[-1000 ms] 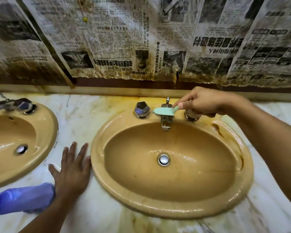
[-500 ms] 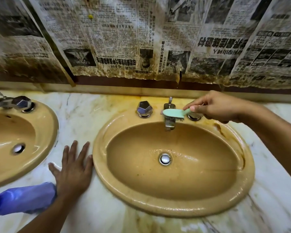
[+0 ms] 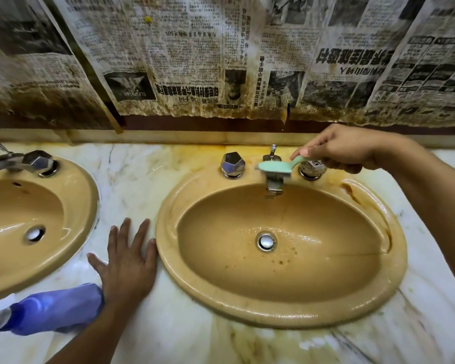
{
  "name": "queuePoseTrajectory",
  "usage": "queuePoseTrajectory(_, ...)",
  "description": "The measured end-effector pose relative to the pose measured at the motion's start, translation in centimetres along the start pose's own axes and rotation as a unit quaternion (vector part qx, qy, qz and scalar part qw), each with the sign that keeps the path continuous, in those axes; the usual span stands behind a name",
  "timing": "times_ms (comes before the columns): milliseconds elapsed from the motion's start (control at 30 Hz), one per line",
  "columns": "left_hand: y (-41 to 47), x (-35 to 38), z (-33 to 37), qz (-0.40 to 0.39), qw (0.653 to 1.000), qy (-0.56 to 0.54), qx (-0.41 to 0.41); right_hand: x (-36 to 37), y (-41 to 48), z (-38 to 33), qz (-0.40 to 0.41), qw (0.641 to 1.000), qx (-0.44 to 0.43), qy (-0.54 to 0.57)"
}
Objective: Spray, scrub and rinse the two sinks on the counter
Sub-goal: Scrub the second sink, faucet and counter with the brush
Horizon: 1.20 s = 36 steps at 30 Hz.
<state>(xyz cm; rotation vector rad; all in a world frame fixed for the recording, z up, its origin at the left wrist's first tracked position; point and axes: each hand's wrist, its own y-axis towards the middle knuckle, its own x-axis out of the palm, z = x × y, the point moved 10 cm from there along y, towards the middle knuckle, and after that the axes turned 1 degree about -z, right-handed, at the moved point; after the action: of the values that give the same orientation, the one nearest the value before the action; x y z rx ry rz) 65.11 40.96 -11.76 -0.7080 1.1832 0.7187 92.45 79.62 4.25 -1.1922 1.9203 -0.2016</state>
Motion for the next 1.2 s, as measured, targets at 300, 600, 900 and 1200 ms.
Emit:
queuePoseTrajectory(300,0.2,0.1,-0.1,-0.004,1.0,0.007,0.006,0.6,2.5,-0.7,0.096,0.99,-0.028,-0.103)
queuePoseTrajectory(600,0.4,0.2,-0.1,-0.013,1.0,0.006,0.001,3.8,1.8,-2.9,0.105,0.988,-0.06,-0.091)
queuePoseTrajectory(900,0.1,-0.2,0.2,-0.001,1.0,-0.008,0.009,4.0,-5.4,-0.9,0.043,0.99,-0.083,-0.108)
queuePoseTrajectory(1200,0.7,-2.1,0.0,0.01,0.988,-0.148,-0.034,6.0,-10.4,6.7,0.205,0.979,-0.02,0.015)
